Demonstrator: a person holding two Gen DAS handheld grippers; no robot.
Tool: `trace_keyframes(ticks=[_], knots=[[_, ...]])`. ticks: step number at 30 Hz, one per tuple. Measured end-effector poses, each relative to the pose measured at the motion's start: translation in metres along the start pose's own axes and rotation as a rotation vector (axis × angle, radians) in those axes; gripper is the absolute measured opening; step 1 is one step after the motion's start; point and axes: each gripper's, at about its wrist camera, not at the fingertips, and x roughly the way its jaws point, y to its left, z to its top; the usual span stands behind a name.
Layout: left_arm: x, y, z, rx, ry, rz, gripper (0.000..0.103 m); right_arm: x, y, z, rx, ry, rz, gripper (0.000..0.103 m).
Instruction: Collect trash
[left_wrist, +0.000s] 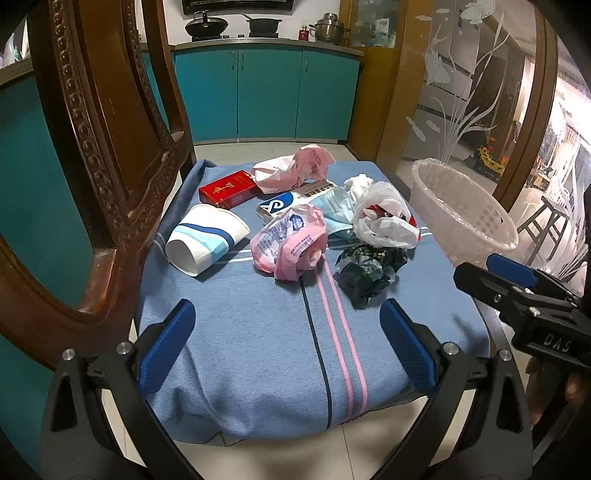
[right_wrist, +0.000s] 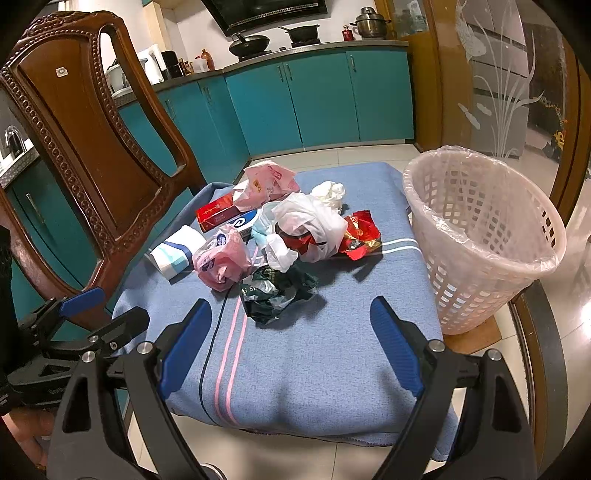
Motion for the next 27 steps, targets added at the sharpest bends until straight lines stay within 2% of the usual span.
trace_keyframes(ticks=[3,6,8,9,11,12,16,19,21,23,25,27], knots=[[0.003,0.003,0.001,0.010,0.004,0.020,0.100,0.000,0.000,0.000,0.001,-0.001,0.000,0.086],[0.013,0.002,0.005,0.106,0.025,0.095,0.100,0.000,-0.001,0.001,0.009,-0.005,-0.001,0.086],[0.029,-0.004,0.009,0.251,0.033,0.264,0.100,0.001,-0.001,0.001,0.013,-0.002,0.002,0.086],[0.042,-0.010,0.008,0.356,0.041,0.374,0.100,0.002,0.000,0.001,0.013,0.001,0.004,0.086],[0.063,-0.014,0.006,0.463,0.080,0.441,0.099,0.003,0.000,0.001,0.010,0.005,0.005,0.086],[0.080,-0.015,0.005,0.501,0.130,0.434,0.098,0.004,0.000,0.001,0.010,0.007,0.005,0.086],[0.119,-0.018,0.001,0.616,0.198,0.469,0.087,0.006,-0.003,0.002,0.018,0.016,0.002,0.086],[0.138,-0.009,0.012,0.580,0.216,0.452,0.085,0.007,-0.005,0.002,0.024,0.017,-0.002,0.086],[0.148,0.000,0.021,0.567,0.214,0.479,0.084,0.006,-0.007,0.002,0.025,0.019,-0.002,0.086],[0.155,0.006,0.027,0.550,0.226,0.470,0.084,0.007,-0.007,0.002,0.022,0.020,-0.004,0.086],[0.163,0.012,0.034,0.504,0.234,0.461,0.085,0.008,-0.008,0.002,0.023,0.022,-0.005,0.086],[0.167,0.009,0.037,0.531,0.223,0.470,0.081,0.009,-0.009,0.003,0.024,0.023,-0.005,0.086]])
